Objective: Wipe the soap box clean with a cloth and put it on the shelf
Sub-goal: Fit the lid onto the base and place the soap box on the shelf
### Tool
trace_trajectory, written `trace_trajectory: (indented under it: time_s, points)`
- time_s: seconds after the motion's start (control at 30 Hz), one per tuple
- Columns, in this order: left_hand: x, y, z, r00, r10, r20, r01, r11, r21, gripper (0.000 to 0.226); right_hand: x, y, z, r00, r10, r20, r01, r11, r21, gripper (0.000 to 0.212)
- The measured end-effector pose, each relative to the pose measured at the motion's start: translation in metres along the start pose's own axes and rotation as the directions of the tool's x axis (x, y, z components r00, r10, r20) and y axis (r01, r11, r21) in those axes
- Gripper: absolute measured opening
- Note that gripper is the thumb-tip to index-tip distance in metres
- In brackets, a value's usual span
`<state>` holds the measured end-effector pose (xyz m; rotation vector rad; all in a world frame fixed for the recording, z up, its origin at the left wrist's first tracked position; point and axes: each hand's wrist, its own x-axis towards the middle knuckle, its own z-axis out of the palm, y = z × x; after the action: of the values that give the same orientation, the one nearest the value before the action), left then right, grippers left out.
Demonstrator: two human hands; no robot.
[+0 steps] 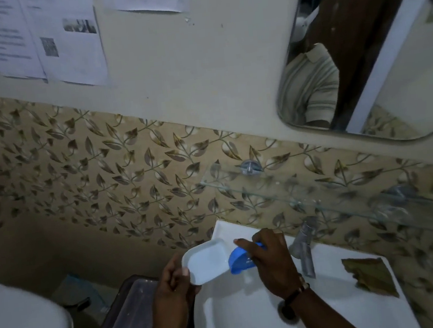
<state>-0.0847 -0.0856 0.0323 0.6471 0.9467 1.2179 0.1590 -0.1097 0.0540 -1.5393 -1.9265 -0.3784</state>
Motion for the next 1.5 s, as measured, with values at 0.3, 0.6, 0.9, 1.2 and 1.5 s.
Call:
trace_trajectory:
  time_s: [0.3,0.6,0.9,1.2,1.5]
  points:
    - [-0.024,-0.02,0.042,0.956,0.007,0.293,-0.058,0.984,0.166,0.037,0.001,-0.048,-0.032,0.991,0.112,0.067,-0.106,0.991,-0.086,0.024]
    - [-0.042,-0.019,0.059,0.891,0.032,0.452,-0.133,0.972,0.193,0.031,-0.013,-0.041,-0.064,0.935,0.319,0.154,-0.333,0.94,0.077,0.028]
    - [-0.052,-0.013,0.072,0.817,0.065,0.573,-0.258,0.93,0.262,0.04,-0.013,-0.058,-0.08,0.967,0.254,-0.017,-0.255,0.964,-0.076,0.026]
    - [-0.032,0.009,0.087,0.729,0.213,0.651,-0.454,0.862,0.226,0.052,-0.007,-0.047,-0.119,0.968,0.245,-0.054,-0.236,0.963,0.132,0.042]
    - [-0.037,0.036,0.103,0.624,0.304,0.72,-0.526,0.844,0.1,0.049,-0.012,-0.05,-0.145,0.805,0.561,0.191,-0.518,0.508,0.688,0.072]
